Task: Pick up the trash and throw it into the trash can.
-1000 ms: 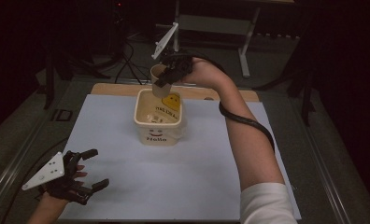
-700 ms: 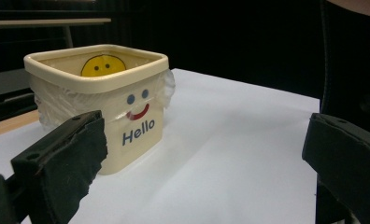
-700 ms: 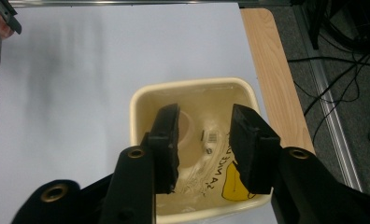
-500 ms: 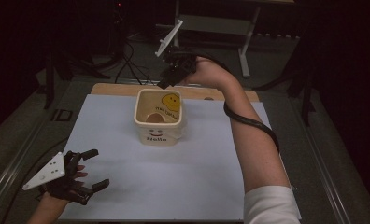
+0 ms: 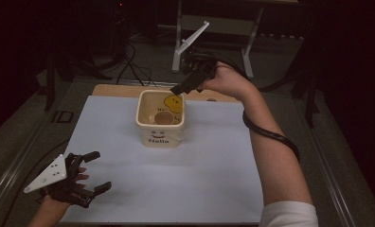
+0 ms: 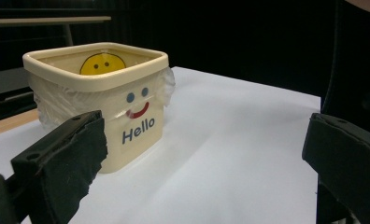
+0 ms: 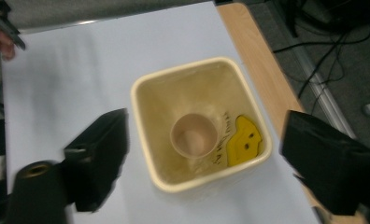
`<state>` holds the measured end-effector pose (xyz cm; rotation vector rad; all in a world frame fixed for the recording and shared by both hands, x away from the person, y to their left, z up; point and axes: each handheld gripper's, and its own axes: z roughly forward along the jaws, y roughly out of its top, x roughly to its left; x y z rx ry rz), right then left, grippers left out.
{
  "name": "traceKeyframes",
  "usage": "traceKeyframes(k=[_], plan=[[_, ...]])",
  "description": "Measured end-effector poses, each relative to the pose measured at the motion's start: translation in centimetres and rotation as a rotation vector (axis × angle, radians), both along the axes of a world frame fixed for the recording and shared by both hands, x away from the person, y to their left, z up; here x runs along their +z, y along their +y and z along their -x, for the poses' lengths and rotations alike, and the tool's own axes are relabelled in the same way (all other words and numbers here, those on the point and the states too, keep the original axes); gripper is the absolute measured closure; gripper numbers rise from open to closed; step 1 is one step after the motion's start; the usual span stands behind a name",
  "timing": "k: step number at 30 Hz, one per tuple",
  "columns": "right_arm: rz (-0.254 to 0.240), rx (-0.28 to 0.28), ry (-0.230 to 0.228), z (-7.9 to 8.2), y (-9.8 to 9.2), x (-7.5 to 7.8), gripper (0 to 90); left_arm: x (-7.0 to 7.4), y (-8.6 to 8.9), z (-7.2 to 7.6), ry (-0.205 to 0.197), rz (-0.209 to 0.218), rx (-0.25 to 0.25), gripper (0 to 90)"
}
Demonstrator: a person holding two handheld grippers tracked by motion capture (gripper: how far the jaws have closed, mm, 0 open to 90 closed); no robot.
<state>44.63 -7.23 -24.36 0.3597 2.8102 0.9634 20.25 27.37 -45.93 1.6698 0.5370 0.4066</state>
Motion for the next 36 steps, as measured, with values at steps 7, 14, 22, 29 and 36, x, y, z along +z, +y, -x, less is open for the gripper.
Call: traceKeyframes(k=[7, 14, 22, 29, 36], plan=[[0.0, -0.032, -0.019, 1.3, -2.1, -0.6, 11.2, 0.0, 0.0, 0.0, -0.001, -0.001, -0.001, 0.8], [-0.017, -0.048, -0.031, 2.8, -3.9, -2.0, 13.1, 0.0, -0.1, 0.0, -0.001, -0.003, -0.002, 0.8], [-0.08, -0.07, -0.02, 4.3, -6.6, -4.2, 13.4, 0.1, -0.1, 0.0, -0.001, -0.002, 0.0, 0.8], [-0.129, -0.099, -0.029, 5.6, -8.7, -5.8, 13.4, 0.1, -0.2, 0.0, -0.002, -0.004, -0.003, 0.8], [-0.156, -0.125, -0.025, 7.0, -10.6, -8.0, 13.4, 0.1, -0.2, 0.0, 0.002, -0.004, -0.002, 0.9]])
